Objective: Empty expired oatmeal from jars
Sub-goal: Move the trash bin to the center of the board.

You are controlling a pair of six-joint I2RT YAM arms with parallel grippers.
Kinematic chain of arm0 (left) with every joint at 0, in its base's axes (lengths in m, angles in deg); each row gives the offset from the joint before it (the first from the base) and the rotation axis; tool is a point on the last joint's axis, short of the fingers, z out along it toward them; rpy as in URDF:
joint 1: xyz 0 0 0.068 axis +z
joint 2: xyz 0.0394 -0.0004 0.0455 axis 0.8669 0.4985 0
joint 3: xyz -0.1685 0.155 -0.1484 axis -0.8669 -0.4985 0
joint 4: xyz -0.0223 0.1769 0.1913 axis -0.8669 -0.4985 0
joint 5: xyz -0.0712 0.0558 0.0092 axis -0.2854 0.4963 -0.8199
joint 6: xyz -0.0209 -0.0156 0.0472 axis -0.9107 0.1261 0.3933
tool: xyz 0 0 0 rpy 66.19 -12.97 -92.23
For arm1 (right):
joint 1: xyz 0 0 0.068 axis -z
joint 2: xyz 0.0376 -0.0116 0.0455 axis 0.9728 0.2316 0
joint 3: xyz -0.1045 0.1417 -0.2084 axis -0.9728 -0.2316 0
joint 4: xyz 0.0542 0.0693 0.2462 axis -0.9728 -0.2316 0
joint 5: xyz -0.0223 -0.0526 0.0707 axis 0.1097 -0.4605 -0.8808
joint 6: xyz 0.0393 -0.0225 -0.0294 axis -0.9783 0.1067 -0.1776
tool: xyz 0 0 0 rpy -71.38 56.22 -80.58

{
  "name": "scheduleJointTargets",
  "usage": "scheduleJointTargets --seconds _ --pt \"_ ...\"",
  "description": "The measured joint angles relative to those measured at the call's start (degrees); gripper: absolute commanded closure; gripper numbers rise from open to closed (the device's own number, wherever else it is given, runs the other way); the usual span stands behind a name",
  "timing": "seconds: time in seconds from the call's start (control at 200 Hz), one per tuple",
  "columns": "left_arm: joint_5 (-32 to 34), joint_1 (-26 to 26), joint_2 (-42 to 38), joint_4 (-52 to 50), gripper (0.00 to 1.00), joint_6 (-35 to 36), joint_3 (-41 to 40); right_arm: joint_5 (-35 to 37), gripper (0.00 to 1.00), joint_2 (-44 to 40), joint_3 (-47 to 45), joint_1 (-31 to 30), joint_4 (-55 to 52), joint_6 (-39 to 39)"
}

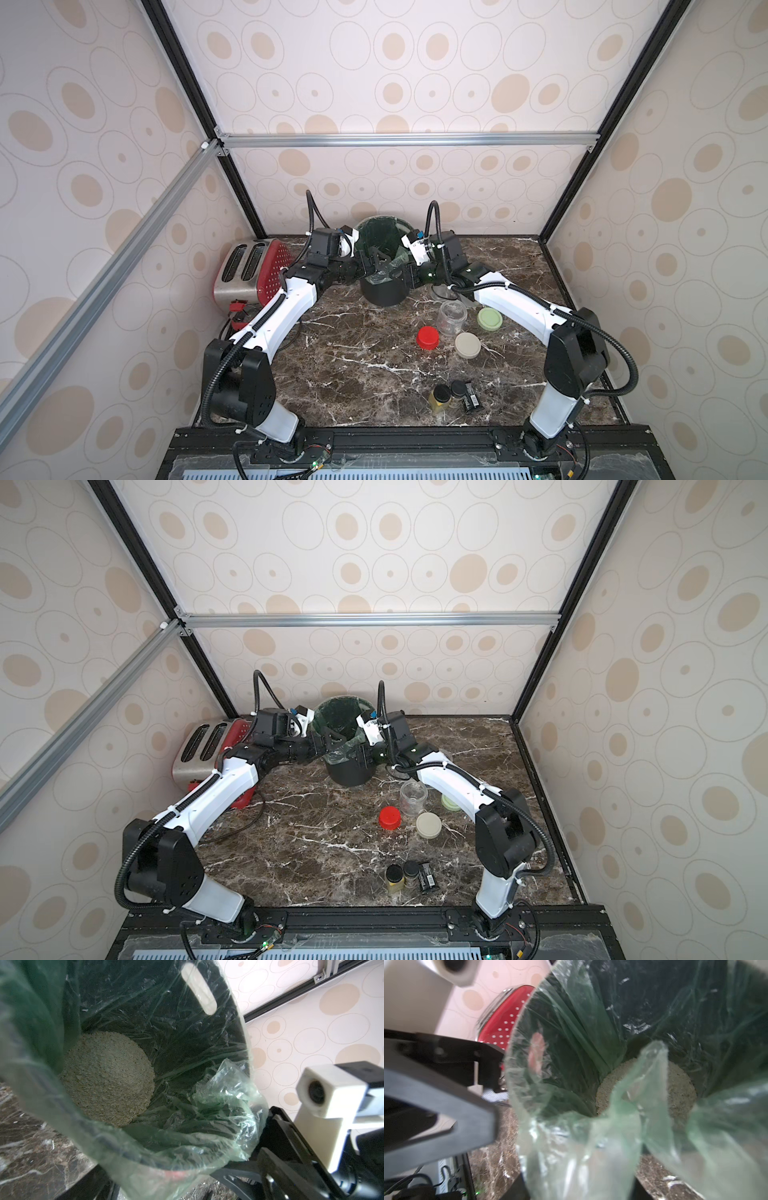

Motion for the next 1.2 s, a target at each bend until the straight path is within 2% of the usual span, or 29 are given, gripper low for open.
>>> scheduleJointTargets --seconds 0.23,0.3,0.401,0.506,0.606,0.746,0.871,0.976,1.077,1.202 --pt "2.69 0.22 0.52 -1.09 0.01 2.36 0.72 -0.52 0.45 0.04 0.57 0.92 0.20 2.62" --pt "4.96 0.26 -1.03 -2.62 0.01 4.11 0.22 -0.20 0.42 -3.23 -1.25 0.87 0.31 3.72" --pt "9.46 0.28 -6.03 -5.11 0.01 6.99 -2.40 2.40 0.40 -12.33 -6.82 0.90 0.22 6.25" --pt "17.09 0.26 -14.08 -5.95 0.01 10.19 -7.69 6.25 0.41 -23.12 -13.84 2.05 1.01 8.50" --pt "26.03 0.26 -21.70 -4.68 0.01 13.05 -14.82 9.75 0.40 -32.00 -22.38 5.73 4.13 9.35" --pt "39.34 0.28 -27.04 -3.04 0.01 17.68 -23.06 16.22 0.40 -40.68 -35.34 11.54 7.87 9.07" --pt "49.79 0.31 -26.10 -1.57 0.01 21.84 -26.03 22.93 0.40 -46.05 -45.53 14.62 13.18 8.37" --pt "57.00 0.57 -22.27 3.65 0.01 23.69 -28.06 27.17 0.38 -48.17 -52.65 15.74 21.49 9.38" --pt "60.72 0.74 -17.31 8.41 0.01 24.74 -30.23 30.73 0.37 -48.06 -57.11 16.02 28.70 11.08" --pt "63.43 0.81 -10.49 13.81 0.01 27.43 -30.82 34.49 0.36 -46.51 -58.31 17.16 35.21 12.15"
